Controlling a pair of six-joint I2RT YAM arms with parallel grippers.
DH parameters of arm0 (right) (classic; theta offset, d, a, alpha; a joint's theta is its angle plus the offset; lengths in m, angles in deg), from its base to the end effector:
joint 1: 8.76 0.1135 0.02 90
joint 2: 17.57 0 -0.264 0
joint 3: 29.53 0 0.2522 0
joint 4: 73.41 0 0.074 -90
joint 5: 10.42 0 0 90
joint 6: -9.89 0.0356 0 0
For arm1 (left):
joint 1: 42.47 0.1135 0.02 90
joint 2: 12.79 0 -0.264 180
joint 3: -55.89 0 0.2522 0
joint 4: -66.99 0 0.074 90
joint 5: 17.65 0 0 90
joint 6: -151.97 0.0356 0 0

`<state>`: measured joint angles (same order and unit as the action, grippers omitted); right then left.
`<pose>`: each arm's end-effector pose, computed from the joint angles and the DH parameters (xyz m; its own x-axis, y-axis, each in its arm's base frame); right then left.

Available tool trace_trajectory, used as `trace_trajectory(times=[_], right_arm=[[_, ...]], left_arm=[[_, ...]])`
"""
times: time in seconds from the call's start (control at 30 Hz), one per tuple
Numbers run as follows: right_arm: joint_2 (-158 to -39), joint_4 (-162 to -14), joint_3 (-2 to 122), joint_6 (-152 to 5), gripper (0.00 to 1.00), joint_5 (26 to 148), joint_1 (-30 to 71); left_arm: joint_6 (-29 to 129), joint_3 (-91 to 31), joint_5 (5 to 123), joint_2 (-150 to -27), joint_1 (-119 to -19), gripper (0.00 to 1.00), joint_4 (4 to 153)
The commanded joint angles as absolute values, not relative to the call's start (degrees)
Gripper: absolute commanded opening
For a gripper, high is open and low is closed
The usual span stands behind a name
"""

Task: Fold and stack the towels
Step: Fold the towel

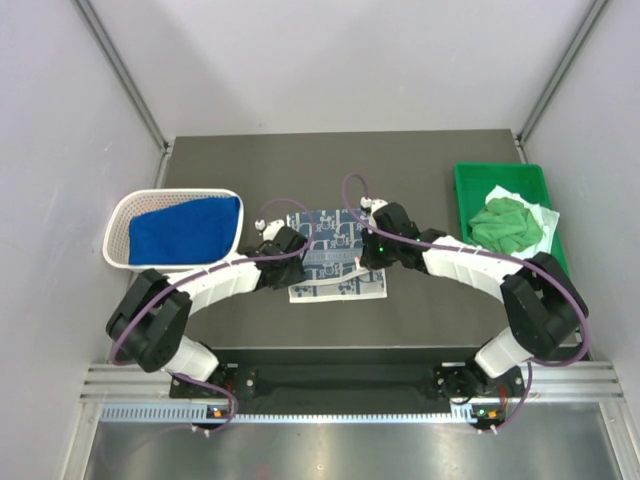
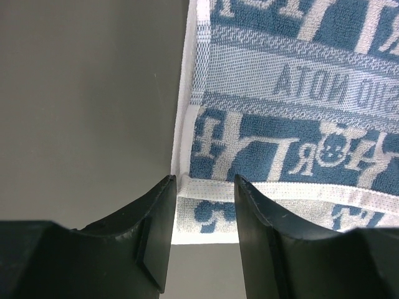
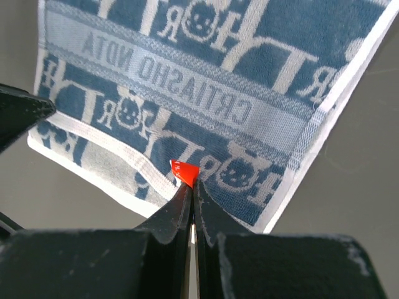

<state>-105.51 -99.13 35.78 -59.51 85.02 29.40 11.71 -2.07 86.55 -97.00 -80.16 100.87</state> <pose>0.2464 0.1979 0.1985 -0.7838 -0.1704 -0.5972 -0.4154 0.8587 0.3001 0.2218 -0.1604 0.1705 -0.8201 -0.3084 -0.4820 -0.2105 0.9459 -0.2470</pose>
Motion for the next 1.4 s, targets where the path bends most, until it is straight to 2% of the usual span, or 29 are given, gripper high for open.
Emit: trace_trajectory(times=[0.0, 0.4, 0.63, 0.73, 0.97, 1.13, 1.37], right_arm=[[-104.40, -99.20, 39.07, -60.07, 0.00, 84.77, 30.53], [-104.14, -100.61, 41.71, -60.51, 0.00, 83.89, 30.53], [-104.23, -100.09, 41.18, -60.16, 0.00, 83.98, 30.53], [-104.32, -100.00, 40.83, -60.07, 0.00, 84.07, 30.53], [-104.23, -100.00, 40.66, -60.07, 0.00, 84.15, 30.53], [-103.70, -99.91, 40.04, -60.07, 0.00, 84.07, 30.53], [-102.74, -100.26, 39.16, -60.07, 0.00, 83.54, 30.53]], left_arm=[[11.96, -1.64, 85.97, -97.43, -79.73, 0.48, 98.42], [12.31, -1.11, 83.87, -97.61, -78.77, 0.47, 97.10], [12.66, -1.02, 83.42, -97.17, -78.85, 0.43, 96.93], [12.84, -1.02, 83.51, -97.08, -78.76, 0.38, 97.19], [13.72, -1.20, 84.30, -97.08, -78.85, 0.18, 97.54], [14.68, -1.81, 84.65, -96.29, -78.77, 0.00, 98.33], [16.79, -3.48, 84.04, -93.57, -78.85, 0.00, 101.32]])
